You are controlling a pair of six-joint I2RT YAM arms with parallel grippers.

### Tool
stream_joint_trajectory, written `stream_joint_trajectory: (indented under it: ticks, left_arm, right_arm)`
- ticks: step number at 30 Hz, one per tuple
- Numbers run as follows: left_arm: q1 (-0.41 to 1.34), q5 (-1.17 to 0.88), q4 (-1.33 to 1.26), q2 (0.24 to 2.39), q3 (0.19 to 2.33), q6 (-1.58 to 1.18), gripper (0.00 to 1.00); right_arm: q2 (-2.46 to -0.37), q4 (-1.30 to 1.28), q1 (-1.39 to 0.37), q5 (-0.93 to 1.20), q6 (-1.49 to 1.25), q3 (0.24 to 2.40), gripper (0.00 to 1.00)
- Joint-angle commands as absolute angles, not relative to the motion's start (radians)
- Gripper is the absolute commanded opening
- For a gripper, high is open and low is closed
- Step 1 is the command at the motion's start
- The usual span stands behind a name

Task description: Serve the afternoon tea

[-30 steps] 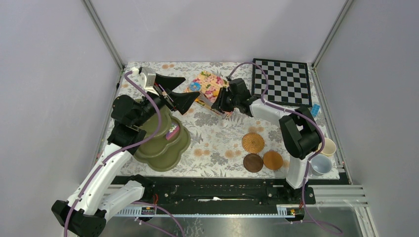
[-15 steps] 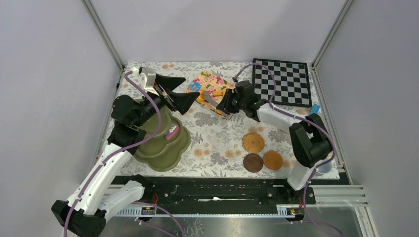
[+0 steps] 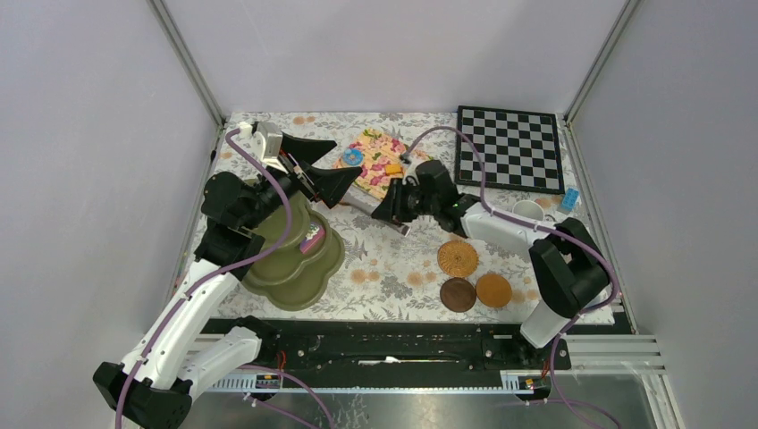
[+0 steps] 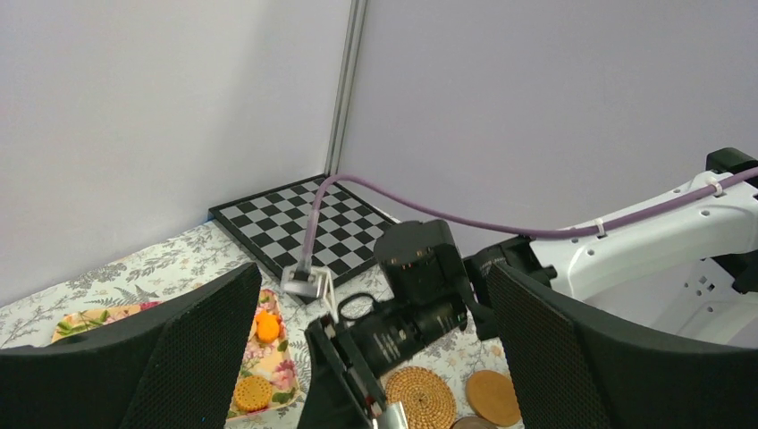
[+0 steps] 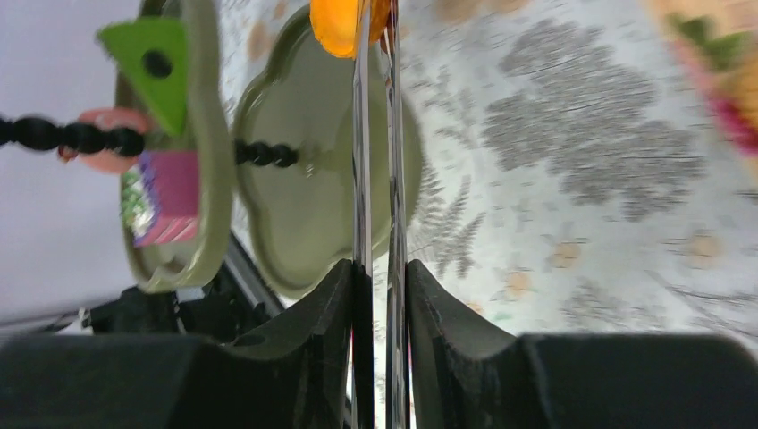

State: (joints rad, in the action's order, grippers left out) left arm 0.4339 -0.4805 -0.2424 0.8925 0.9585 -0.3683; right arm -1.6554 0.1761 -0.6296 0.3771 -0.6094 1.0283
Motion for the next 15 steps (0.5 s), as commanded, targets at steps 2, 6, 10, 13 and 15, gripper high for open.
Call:
stream_joint_trajectory:
  ticks: [2,6,10,13,15]
  left_arm:
    - [0.439,-0.506,-0.305,0.9,0.965,-0.377,0.99]
    - [0.44,-0.506,-0.305,0.899,0.965,-0.376,0.99]
    - [0.441,-0.504,-0.304,0.897,0.965,-0.376,0.99]
    - [0.442,-0.503,-0.304,0.897,0.965,-0.376,0.99]
    - [0.443,-0.504,-0.304,0.894,0.965,-0.374,0.99]
  right_arm:
    - [-1.695,0.278,-0.731,0.443,-0.65,1.086,0.27]
    - [-1.758,0.323,-0.768,0.474,-0.691,1.111,0.26]
    - [-1.808,0.347,-0.803,0.48,-0.71,1.14,0.25]
    - [-1.849,0.349,-0.823,0.482,-0.719,1.175,0.26]
    - [-1.874,0.35,-0.833,0.48,-0.721,1.197,0.27]
